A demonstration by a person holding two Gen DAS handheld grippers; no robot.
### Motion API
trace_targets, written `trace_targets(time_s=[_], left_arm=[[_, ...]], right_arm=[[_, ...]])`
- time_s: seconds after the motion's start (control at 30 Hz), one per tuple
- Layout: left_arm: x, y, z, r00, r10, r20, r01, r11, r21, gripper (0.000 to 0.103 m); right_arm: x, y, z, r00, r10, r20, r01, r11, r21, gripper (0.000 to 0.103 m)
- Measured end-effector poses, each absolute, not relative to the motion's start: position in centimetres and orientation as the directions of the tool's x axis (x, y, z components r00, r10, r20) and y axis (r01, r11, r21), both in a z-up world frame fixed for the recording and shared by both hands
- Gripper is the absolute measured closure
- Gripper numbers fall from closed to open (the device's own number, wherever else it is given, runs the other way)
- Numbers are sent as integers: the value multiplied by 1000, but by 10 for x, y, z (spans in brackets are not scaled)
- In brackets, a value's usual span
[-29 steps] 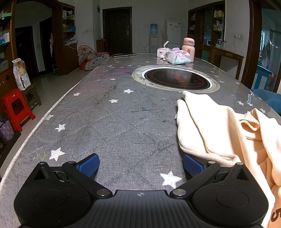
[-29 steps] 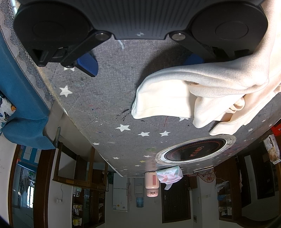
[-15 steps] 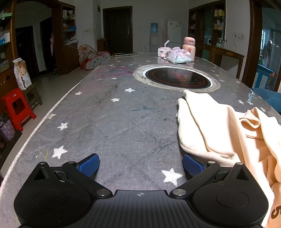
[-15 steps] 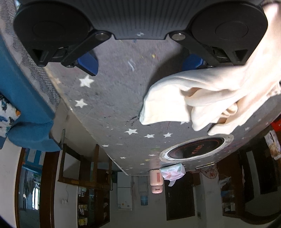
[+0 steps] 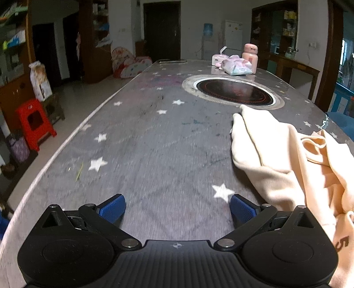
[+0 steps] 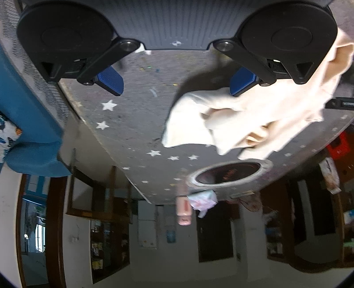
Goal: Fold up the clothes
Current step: 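Move both tools toward the crumpled cream sweatshirt on the table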
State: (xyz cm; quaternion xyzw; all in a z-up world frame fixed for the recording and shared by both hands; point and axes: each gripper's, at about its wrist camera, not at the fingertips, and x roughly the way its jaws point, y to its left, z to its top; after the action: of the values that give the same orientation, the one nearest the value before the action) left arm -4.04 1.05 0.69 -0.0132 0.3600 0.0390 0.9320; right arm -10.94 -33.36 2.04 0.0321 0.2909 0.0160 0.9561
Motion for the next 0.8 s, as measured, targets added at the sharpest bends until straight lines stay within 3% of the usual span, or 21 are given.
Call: trace_targets(time_s=[0.8], left_arm=[[-69, -4, 25, 736, 12, -677, -36, 999, -21, 0]], right_arm=[[-132, -300, 31, 846, 169, -505, -136, 986, 101, 0]])
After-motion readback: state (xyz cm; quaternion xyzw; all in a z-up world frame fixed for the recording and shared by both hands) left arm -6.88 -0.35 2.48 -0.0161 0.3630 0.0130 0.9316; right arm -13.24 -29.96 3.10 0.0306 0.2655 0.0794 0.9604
